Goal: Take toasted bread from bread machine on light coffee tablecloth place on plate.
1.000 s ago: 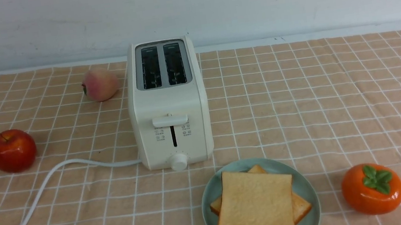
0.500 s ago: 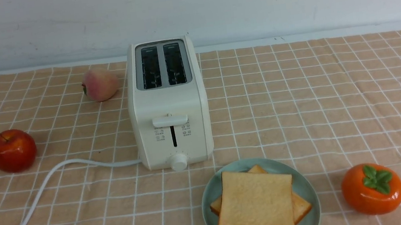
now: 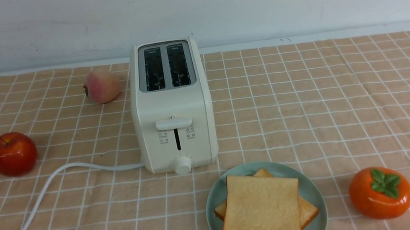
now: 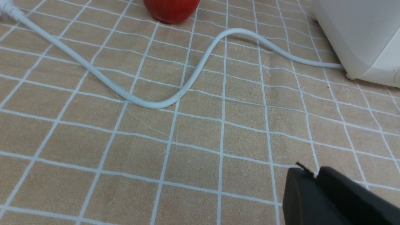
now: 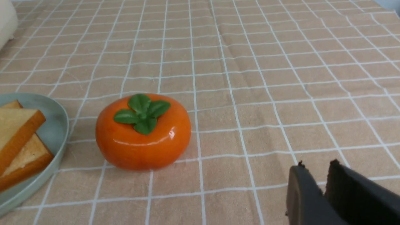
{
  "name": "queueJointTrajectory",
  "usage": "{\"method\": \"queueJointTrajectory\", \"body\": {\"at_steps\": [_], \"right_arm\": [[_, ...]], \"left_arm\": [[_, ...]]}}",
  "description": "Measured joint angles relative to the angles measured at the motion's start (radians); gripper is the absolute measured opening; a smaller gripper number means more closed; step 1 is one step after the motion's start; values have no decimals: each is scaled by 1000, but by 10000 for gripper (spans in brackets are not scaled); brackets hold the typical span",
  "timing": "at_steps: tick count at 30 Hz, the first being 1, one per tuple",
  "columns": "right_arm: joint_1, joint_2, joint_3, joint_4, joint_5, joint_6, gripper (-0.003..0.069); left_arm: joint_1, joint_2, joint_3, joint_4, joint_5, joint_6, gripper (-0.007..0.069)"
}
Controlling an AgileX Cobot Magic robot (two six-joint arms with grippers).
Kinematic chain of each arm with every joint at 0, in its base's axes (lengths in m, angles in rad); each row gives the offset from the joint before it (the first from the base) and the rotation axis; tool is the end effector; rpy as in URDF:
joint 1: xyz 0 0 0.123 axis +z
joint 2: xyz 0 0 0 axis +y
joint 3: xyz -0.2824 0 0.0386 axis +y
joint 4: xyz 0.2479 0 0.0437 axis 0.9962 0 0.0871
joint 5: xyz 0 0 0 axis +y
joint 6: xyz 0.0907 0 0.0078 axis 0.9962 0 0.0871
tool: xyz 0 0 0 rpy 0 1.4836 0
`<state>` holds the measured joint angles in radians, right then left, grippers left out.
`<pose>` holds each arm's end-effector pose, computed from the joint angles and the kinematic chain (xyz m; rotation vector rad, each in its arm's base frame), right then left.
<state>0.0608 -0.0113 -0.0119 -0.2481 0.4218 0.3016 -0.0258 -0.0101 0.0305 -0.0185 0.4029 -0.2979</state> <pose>0.0510 -0.0061 0.1810 0.0822 1.8673 -0.0008 0.0518 -0.0020 0.1672 -0.2708 1.8946 -0.2372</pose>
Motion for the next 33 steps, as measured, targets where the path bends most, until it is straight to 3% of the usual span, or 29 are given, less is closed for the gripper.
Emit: {"method": "queueJointTrajectory", "body": {"at_steps": [33], "right_arm": [[-5,0,25,-3,-17,3,160]], "left_arm": [[0,0,0,0,-1,0,85]]}}
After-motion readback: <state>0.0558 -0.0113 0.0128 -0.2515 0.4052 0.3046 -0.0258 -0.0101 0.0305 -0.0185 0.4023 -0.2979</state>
